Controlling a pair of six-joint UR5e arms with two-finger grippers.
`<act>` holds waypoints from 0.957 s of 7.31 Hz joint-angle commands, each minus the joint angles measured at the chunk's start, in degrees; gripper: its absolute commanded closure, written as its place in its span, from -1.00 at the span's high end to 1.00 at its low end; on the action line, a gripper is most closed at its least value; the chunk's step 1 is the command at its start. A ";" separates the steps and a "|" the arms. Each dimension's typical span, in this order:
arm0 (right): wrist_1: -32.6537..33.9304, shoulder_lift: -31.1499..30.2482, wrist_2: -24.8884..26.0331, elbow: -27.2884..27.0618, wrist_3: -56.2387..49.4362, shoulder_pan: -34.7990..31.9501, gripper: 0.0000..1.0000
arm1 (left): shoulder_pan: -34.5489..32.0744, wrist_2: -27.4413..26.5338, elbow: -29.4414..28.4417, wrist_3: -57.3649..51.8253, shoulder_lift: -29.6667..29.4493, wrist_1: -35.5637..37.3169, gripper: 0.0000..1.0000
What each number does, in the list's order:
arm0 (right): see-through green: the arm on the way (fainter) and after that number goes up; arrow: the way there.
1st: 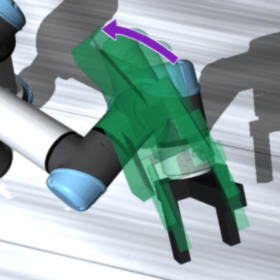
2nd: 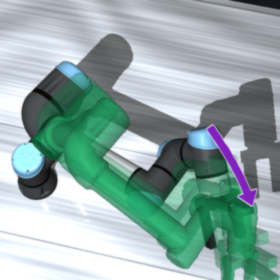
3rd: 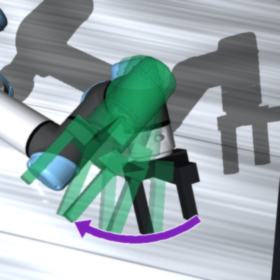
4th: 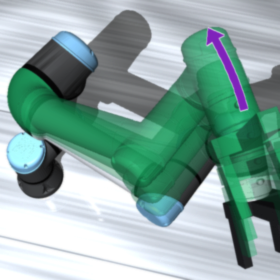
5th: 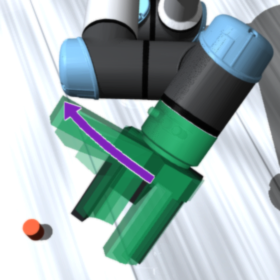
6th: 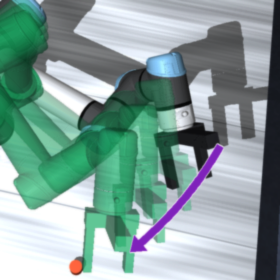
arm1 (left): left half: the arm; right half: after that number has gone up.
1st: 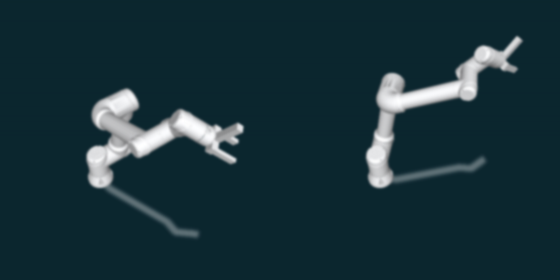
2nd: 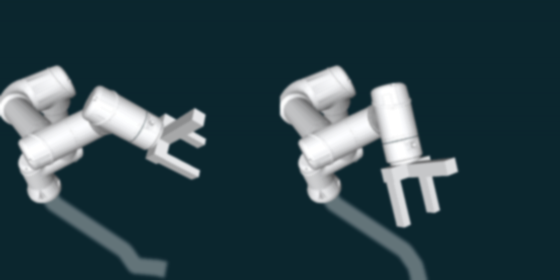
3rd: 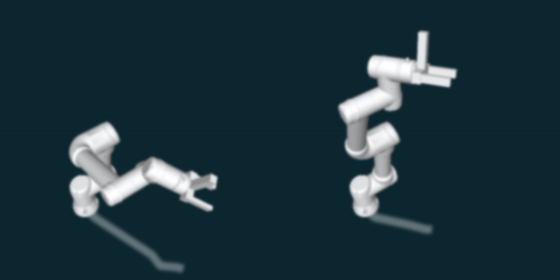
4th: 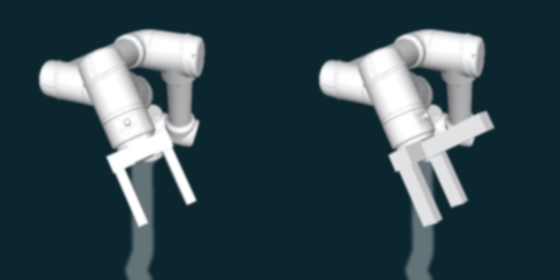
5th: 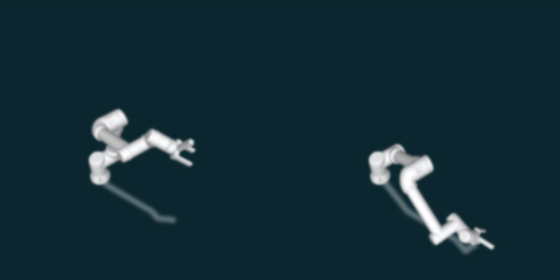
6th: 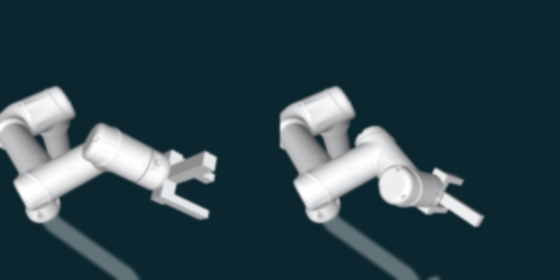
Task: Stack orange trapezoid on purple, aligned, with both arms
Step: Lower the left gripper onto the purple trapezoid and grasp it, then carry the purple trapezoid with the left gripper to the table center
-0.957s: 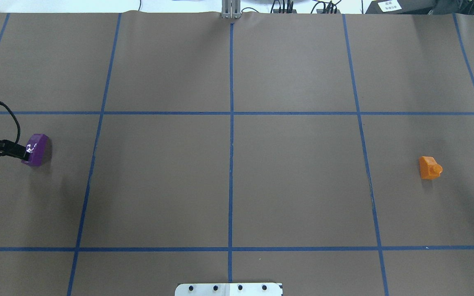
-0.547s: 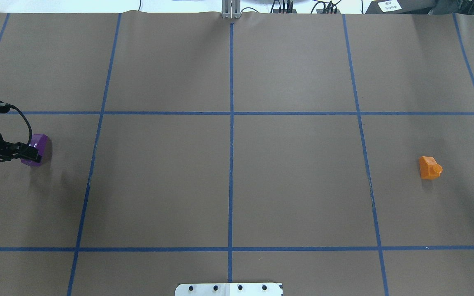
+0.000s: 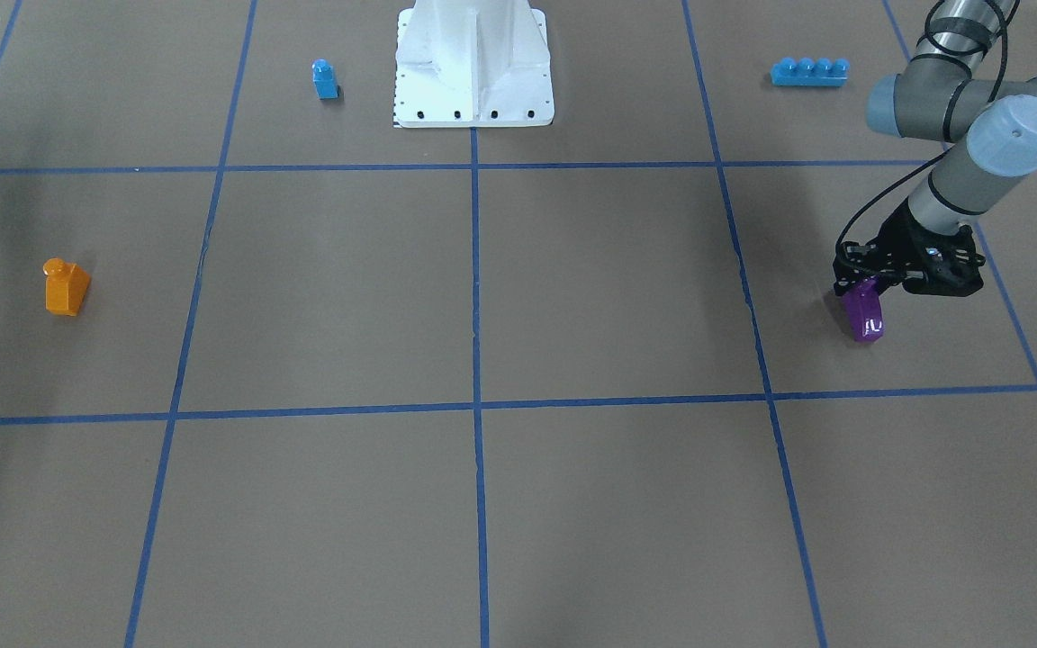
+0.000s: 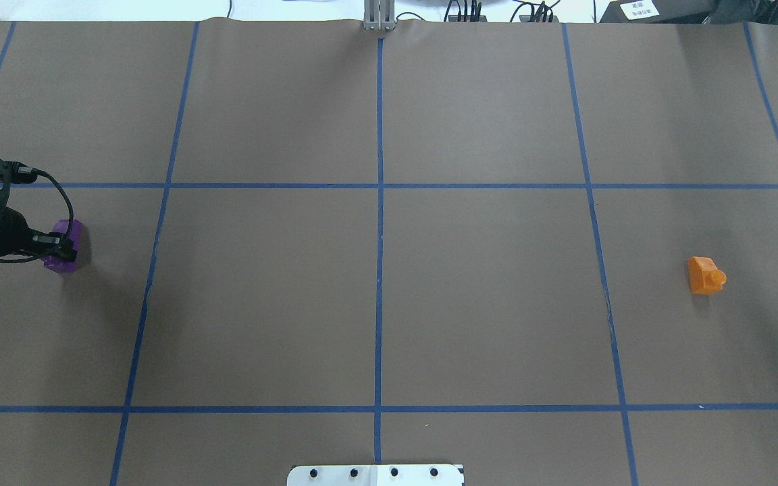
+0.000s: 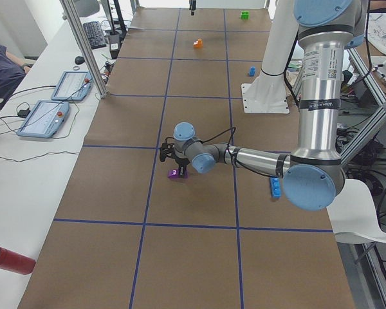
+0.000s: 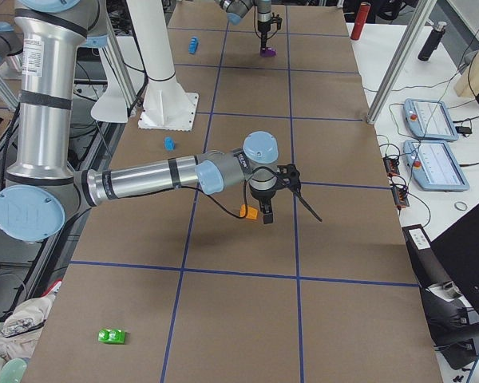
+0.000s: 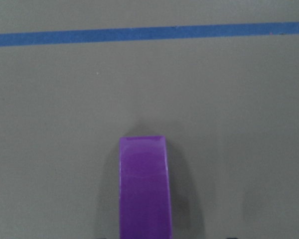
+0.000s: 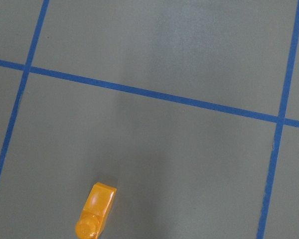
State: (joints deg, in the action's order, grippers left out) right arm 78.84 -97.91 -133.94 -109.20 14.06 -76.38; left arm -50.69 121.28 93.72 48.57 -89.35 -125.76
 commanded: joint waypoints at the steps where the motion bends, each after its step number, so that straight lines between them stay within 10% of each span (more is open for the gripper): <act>1: 0.00 0.00 0.00 -0.05 0.00 0.00 1.00 | 0.07 -0.16 0.50 -0.41 0.23 0.08 -1.00; 4: 0.00 0.00 -0.09 -0.05 0.00 0.00 1.00 | 0.15 0.36 6.63 0.46 -2.99 5.23 -1.00; 7: 0.00 0.00 -0.09 -0.05 0.00 0.00 1.00 | 9.44 -0.34 8.41 11.67 -19.40 18.07 -1.00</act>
State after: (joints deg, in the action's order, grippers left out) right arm 78.84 -97.91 -134.03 -109.25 14.06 -76.38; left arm -45.48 121.19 101.80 54.98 -101.76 -112.43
